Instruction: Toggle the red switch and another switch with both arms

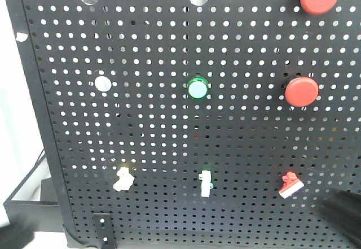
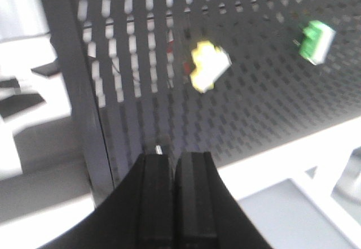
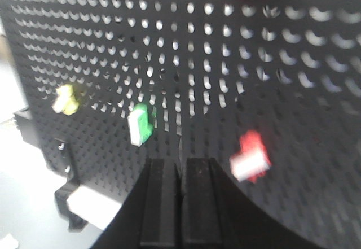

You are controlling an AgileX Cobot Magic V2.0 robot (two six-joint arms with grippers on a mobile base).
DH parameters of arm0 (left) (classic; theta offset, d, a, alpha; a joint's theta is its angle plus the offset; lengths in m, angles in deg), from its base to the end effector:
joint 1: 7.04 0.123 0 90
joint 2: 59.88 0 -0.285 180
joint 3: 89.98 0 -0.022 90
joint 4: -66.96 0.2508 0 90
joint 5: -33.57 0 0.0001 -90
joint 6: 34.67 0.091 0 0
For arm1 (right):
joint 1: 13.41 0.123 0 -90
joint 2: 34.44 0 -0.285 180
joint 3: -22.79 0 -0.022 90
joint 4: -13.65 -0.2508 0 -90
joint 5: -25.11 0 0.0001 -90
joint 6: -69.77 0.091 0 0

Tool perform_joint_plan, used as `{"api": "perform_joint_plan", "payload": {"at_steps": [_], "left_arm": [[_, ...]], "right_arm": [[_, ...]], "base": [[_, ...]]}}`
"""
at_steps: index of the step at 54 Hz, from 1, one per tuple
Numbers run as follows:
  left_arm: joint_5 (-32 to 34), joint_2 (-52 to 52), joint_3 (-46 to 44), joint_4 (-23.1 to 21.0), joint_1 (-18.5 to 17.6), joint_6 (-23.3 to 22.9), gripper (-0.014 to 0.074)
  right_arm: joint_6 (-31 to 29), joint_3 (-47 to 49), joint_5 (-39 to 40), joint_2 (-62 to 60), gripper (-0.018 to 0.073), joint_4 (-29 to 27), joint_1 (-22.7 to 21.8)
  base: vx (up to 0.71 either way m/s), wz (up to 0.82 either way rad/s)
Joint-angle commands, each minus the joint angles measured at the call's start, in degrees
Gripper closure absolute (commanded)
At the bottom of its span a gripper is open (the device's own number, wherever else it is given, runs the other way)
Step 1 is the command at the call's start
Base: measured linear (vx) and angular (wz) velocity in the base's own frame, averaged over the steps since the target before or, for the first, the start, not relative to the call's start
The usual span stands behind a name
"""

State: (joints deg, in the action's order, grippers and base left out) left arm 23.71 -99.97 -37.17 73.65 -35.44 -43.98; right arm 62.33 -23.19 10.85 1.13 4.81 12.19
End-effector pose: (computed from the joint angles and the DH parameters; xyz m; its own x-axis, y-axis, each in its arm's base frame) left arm 0.1084 -0.0566 0.2957 -0.2148 0.0623 -0.9747 0.4487 0.8927 -0.0419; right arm 0.0919 0.0478 0.3384 -0.0979 -0.0250 -0.9949 -0.4639 0.8856 0.0234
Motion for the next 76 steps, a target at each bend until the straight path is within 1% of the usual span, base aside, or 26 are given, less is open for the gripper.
{"api": "perform_joint_plan", "payload": {"at_steps": [1, 4, 10, 17, 22, 29, 51, 58, 59, 61, 64, 65, 69, 71, 73, 76], "left_arm": [[3.6, 5.8, 2.5, -2.4, -0.3, -0.3, 0.0594], [2.2, 10.8, 4.7, -3.5, -0.3, -0.3, 0.0594], [-1.7, 18.8, 8.2, -3.4, -0.3, -0.3, 0.0594], [-1.8, 23.7, 10.9, -2.9, -0.3, -0.1, 0.0594], [-2.3, 23.8, 11.1, -3.6, -0.3, -0.3, 0.0594], [-3.2, 23.8, 11.1, -3.4, -0.3, -0.2, 0.0594], [-3.3, 23.8, 11.1, -3.4, -0.3, -0.2, 0.0594], [-1.9, 24.7, 14.1, -3.4, 0.0, -0.1, 0.0594], [-1.7, 24.9, 14.7, -3.3, 0.2, 0.2, 0.0594], [-0.9, 25.5, 16.8, -3.2, 1.9, 1.4, 0.0594], [0.2, 26.4, 19.9, -3.8, 5.2, 2.8, 0.0594], [0.8, 26.9, 21.0, -4.1, 6.9, 2.9, 0.0594], [4.0, 28.5, 24.7, -4.3, 11.6, 2.9, 0.0594], [5.9, 29.3, 26.2, -4.7, 13.4, 2.9, 0.0594], [7.6, 30.2, 27.2, -5.1, 16.2, 2.9, 0.0594], [6.7, 31.1, 27.0, -4.9, 18.6, 3.3, 0.0594]], "right_arm": [[0.5, -3.4, 4.2, -6.9, 0.0566, 0.4, 0.2], [0.6, -5.9, 4.2, -11.6, 0.0566, 0.4, 0.2], [0.6, -8.9, 2.1, -19.6, 0.0566, 1.1, 0.2], [0.6, -10.4, 1.0, -23.6, 0.0566, 3.7, 0.2], [0.6, -10.6, 0.6, -23.9, 0.0566, 3.5, 0.2], [0.6, -10.6, 0.4, -23.9, 0.0566, 3.2, 0.2], [0.6, -10.6, 0.4, -23.9, 0.0566, 3.2, 0.2], [0.6, -10.6, 0.4, -23.9, 0.0566, 3.2, 0.2], [0.6, -10.6, 0.4, -23.9, 0.0566, 3.2, 0.2], [0.6, -10.6, 0.4, -23.9, 0.0566, 3.2, 0.2], [0.6, -10.6, 0.4, -23.9, 0.0566, 3.2, 0.2], [0.6, -10.6, 0.4, -23.9, 0.0566, 3.2, 0.2], [0.6, -10.6, 0.4, -23.9, 0.0566, 3.2, 0.2], [0.6, -10.6, 0.4, -23.9, 0.0566, 3.2, 0.2], [0.6, -10.6, 0.4, -23.9, 0.0566, 3.2, 0.2], [0.6, -10.6, 0.4, -23.9, 0.0566, 3.2, 0.2]], "base": [[0.00, 0.00], [0.00, 0.00], [0.00, 0.00], [0.00, 0.00], [0.00, 0.00], [0.00, 0.00], [0.00, 0.00], [0.00, 0.00], [0.00, 0.00], [0.00, 0.00], [0.00, 0.00], [0.00, 0.00], [0.00, 0.00], [0.00, 0.00], [0.00, 0.00], [0.00, 0.00]]}}
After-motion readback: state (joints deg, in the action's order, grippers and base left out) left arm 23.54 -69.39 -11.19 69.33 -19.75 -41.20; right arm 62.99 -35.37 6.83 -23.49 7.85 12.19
